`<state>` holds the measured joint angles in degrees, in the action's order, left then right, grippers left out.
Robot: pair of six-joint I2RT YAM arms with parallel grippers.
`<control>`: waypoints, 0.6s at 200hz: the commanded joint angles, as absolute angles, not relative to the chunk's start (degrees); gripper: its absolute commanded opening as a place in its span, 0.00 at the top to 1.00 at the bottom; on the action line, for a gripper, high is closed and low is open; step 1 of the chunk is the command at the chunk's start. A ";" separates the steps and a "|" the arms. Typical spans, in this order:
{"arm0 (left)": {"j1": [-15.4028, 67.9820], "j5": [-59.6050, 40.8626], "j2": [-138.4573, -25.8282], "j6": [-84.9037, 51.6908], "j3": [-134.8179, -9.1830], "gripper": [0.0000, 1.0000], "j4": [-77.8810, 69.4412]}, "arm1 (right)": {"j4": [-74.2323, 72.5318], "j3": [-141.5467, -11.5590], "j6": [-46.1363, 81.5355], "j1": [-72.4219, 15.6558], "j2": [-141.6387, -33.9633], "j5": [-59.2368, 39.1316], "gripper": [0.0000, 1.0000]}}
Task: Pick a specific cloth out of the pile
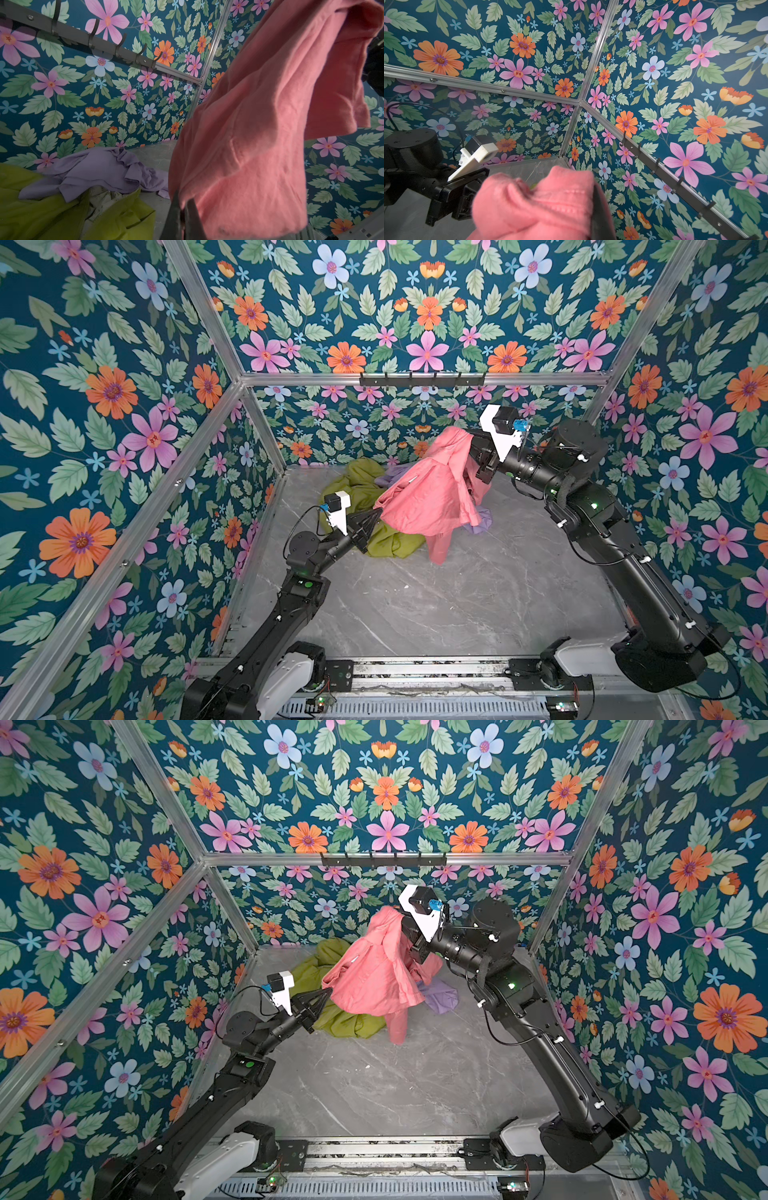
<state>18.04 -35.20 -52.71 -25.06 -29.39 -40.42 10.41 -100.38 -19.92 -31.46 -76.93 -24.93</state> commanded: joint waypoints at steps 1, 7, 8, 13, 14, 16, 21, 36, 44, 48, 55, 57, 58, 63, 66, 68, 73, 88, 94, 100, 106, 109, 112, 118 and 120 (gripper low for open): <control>17.97 -33.13 -51.37 -22.32 -29.61 1.00 -34.44 | 8.15 -99.45 -20.48 -31.63 -75.45 -23.23 1.00; 18.01 -33.13 -50.98 -21.65 -29.89 0.99 -32.93 | 8.05 -98.83 -20.71 -31.64 -75.06 -22.99 1.00; 18.01 -33.18 -50.98 -21.59 -29.93 0.98 -32.72 | 8.07 -98.72 -20.68 -31.60 -74.97 -22.97 1.00; 17.96 -33.24 -50.70 -21.22 -30.12 0.93 -31.88 | 8.08 -98.22 -20.87 -31.60 -74.62 -22.86 1.00; 17.99 -33.28 -50.66 -21.16 -30.13 0.93 -31.72 | 8.04 -98.15 -20.89 -31.62 -74.58 -22.81 1.00; 17.94 -33.43 -50.59 -20.93 -30.21 0.91 -31.44 | 8.03 -97.91 -20.96 -31.63 -74.54 -22.73 1.00; 18.02 -33.71 -50.35 -20.47 -30.31 0.88 -30.79 | 8.00 -97.50 -21.06 -31.56 -74.36 -22.47 1.00; 18.02 -34.26 -49.44 -19.26 -30.10 0.79 -29.46 | 8.41 -96.71 -21.30 -31.62 -73.93 -21.93 1.00; 18.01 -34.21 -48.92 -18.96 -29.70 0.74 -29.35 | 8.59 -96.31 -21.37 -31.64 -73.70 -21.72 1.00; 17.95 -34.23 -48.72 -18.90 -29.56 0.72 -29.36 | 8.69 -96.21 -21.39 -31.64 -73.63 -21.63 1.00; 17.96 -34.11 -48.33 -18.90 -29.25 0.68 -29.36 | 8.98 -96.07 -21.40 -31.57 -73.61 -21.62 1.00; 18.00 -34.15 -48.25 -18.83 -29.22 0.66 -29.36 | 9.06 -96.07 -21.37 -31.62 -73.60 -21.62 1.00; 18.01 -34.12 -48.25 -18.86 -29.12 0.66 -29.36 | 9.10 -96.07 -21.45 -31.63 -73.58 -21.62 1.00; 17.97 -33.98 -48.09 -18.73 -29.03 0.63 -29.21 | 9.41 -96.06 -21.58 -31.59 -73.63 -21.54 1.00; 18.01 -33.87 -47.96 -18.60 -28.98 0.61 -29.00 | 9.67 -96.06 -21.62 -31.63 -73.73 -21.41 1.00; 17.95 -33.85 -47.85 -18.58 -28.96 0.60 -28.83 | 9.80 -96.06 -21.60 -31.64 -73.71 -21.35 1.00; 18.01 -33.76 -47.68 -18.46 -28.92 0.58 -28.51 | 9.94 -96.06 -21.66 -31.64 -73.82 -21.20 1.00; 17.97 -33.84 -46.84 -17.45 -28.89 0.52 -27.41 | 10.56 -95.76 -21.76 -31.62 -73.84 -21.05 1.00; 17.96 -33.78 -46.56 -17.11 -28.92 0.51 -26.96 | 10.55 -95.63 -21.78 -31.59 -73.89 -20.94 1.00; 18.01 -33.81 -46.22 -16.81 -28.92 0.48 -26.58 | 10.55 -95.46 -21.79 -31.60 -73.83 -20.92 1.00; 17.94 -33.71 -45.87 -16.63 -28.94 0.47 -26.31 | 10.66 -95.36 -21.81 -31.59 -73.83 -20.87 1.00; 18.01 -33.70 -45.73 -16.50 -28.93 0.46 -26.16 | 10.76 -95.36 -21.84 -31.61 -73.83 -20.86 1.00; 17.96 -33.60 -45.48 -16.38 -29.02 0.45 -25.97 | 10.85 -95.32 -21.88 -31.58 -73.81 -20.86 1.00; 17.95 -33.64 -45.12 -16.11 -29.17 0.45 -25.69 | 11.02 -95.36 -21.85 -31.64 -73.83 -20.75 1.00; 18.00 -33.59 -44.99 -15.92 -29.22 0.45 -25.56 | 11.10 -95.36 -21.94 -31.68 -73.83 -20.75 1.00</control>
<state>18.04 -34.02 -46.13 -17.98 -28.86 -26.81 12.95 -95.29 -21.63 -31.57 -74.00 -21.71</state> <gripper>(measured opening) 0.549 0.063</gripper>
